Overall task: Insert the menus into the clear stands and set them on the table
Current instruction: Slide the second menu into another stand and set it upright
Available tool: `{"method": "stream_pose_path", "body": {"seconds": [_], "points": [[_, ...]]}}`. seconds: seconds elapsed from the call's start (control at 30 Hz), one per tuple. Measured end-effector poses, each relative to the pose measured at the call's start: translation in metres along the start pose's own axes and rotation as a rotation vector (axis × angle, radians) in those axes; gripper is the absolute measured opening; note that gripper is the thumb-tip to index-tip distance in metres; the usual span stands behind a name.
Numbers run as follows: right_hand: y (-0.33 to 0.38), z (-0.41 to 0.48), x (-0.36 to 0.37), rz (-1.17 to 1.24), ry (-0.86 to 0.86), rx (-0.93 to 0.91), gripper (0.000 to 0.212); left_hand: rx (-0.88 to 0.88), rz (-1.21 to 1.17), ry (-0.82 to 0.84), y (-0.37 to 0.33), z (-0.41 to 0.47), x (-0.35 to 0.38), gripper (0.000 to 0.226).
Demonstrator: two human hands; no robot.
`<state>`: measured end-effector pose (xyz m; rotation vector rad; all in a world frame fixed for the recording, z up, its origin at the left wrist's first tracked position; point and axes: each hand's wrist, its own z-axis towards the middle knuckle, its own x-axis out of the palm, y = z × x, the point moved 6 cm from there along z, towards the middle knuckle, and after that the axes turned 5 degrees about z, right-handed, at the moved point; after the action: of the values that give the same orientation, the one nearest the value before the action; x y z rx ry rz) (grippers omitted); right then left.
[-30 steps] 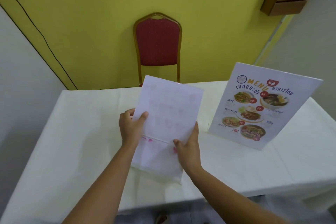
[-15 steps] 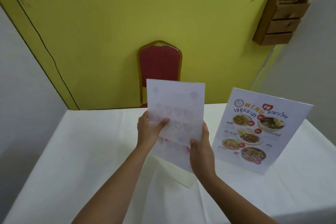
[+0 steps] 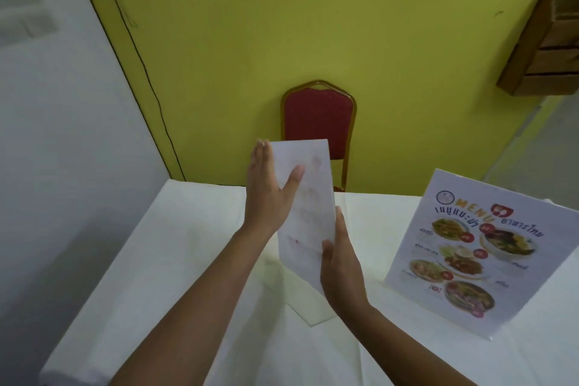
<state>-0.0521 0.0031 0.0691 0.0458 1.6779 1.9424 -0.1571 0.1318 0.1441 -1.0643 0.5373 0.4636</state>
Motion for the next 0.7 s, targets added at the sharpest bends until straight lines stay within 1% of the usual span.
{"method": "stream_pose_path", "body": {"seconds": [0.1, 0.17, 0.2, 0.3, 0.47, 0.57, 0.63, 0.7], "points": [[0.009, -0.004, 0.021, 0.045, 0.113, -0.025, 0.058, 0.051, 0.040, 0.060, -0.017, -0.008, -0.017, 0.100], [0.015, -0.007, 0.035, 0.018, 0.151, -0.059, 0.059, 0.036, 0.084, 0.078, -0.017, -0.018, -0.025, 0.105], [0.016, -0.010, 0.042, -0.018, 0.169, -0.092, 0.055, 0.014, 0.112, 0.074, -0.014, -0.023, -0.029, 0.105], [0.025, -0.023, 0.063, -0.108, 0.214, -0.242, 0.054, -0.078, 0.159, 0.017, 0.002, -0.035, -0.048, 0.099], [0.034, -0.045, 0.095, -0.070, 0.335, -0.302, 0.057, -0.231, 0.167, -0.051, 0.037, -0.058, -0.085, 0.086], [0.039, -0.051, 0.105, -0.155, 0.312, -0.426, 0.056, -0.273, 0.216, -0.076, 0.049, -0.064, -0.101, 0.084], [0.040, -0.052, 0.113, -0.148, 0.382, -0.431, 0.055, -0.275, 0.238, -0.088, 0.053, -0.063, -0.106, 0.082], [0.036, -0.051, 0.121, -0.092, 0.491, -0.400, 0.053, -0.292, 0.239, -0.087, 0.057, -0.063, -0.110, 0.079]]}}
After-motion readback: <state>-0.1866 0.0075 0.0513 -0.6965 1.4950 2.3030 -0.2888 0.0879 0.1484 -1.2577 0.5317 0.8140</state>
